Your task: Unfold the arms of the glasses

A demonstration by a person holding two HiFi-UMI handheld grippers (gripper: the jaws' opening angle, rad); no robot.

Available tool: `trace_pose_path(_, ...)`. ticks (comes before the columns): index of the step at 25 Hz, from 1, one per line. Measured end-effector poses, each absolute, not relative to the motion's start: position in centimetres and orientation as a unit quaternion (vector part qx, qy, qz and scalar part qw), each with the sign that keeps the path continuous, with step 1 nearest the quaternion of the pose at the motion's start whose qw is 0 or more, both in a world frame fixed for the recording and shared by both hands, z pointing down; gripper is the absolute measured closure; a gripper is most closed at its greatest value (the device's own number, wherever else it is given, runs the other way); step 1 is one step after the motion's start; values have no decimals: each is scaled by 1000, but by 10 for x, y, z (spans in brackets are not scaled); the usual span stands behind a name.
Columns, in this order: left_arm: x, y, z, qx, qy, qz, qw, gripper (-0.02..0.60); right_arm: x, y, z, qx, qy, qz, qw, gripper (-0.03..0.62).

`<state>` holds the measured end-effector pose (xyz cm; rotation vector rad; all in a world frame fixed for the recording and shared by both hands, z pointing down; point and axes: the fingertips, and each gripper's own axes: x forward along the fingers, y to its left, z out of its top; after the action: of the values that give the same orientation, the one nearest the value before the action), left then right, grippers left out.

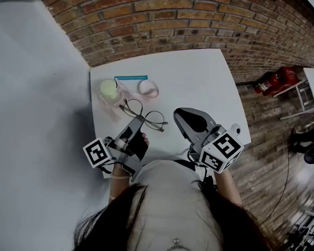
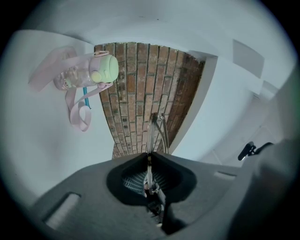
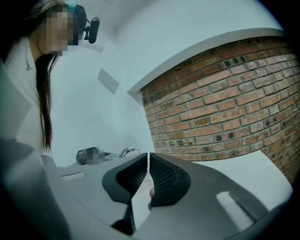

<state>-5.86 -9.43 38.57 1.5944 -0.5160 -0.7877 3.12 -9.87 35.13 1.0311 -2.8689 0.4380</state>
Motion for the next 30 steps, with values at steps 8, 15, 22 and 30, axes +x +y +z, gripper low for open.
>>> trace_pose_path(8,-61,-95,387,684,-219,-345,604,558,19,-88,350,298,-944,142,29,566)
trace_pose_path(15,-61,-95,386,680,-216,-351,607,558,9,-77,351,259,-955,141,34,563)
trace_pose_path(22,-62,-95,385,676,-210,-357,610,558,2,-70,353,233,-961,144,42,560)
trace_pose_path(30,-62,-95,385,673,-201,-362,613,558,0,-67,355,220,-963,150,42,554)
